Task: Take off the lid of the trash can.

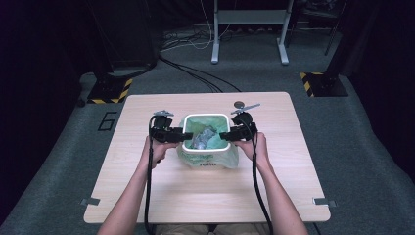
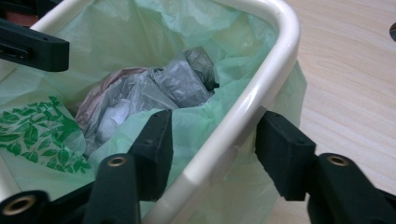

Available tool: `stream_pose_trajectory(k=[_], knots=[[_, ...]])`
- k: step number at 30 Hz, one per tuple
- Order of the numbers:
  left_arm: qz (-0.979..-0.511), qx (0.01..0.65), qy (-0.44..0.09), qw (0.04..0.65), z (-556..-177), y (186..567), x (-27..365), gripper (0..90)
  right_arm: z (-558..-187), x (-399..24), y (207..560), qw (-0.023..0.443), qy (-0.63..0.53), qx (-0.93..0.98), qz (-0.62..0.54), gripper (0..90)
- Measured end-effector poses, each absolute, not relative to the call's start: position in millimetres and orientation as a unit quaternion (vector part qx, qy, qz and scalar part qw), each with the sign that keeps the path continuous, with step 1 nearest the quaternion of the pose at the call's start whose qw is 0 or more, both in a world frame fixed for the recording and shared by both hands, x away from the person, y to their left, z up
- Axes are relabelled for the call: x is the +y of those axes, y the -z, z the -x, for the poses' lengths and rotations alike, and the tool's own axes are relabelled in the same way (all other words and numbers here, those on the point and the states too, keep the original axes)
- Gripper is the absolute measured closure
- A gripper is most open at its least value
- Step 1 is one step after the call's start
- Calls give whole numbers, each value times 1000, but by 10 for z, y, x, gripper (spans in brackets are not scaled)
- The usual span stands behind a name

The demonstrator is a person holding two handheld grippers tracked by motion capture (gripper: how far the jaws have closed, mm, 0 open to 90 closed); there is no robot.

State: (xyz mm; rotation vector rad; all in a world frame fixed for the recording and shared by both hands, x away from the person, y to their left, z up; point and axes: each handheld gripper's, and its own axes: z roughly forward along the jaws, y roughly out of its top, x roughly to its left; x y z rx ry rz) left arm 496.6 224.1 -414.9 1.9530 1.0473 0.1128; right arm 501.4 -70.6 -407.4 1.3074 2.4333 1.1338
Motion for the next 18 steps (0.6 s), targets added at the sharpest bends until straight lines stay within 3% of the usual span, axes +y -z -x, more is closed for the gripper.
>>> stream_pose_trajectory(k=[10,18], knots=[[-785,425,-56,447,-4944,4152,2226,445,-4959,-629,4060,118,-357,819,-434,522],[-785,426,-59,445,-4939,4150,2220,448,-4950,-644,4068,115,-367,812,-439,527]])
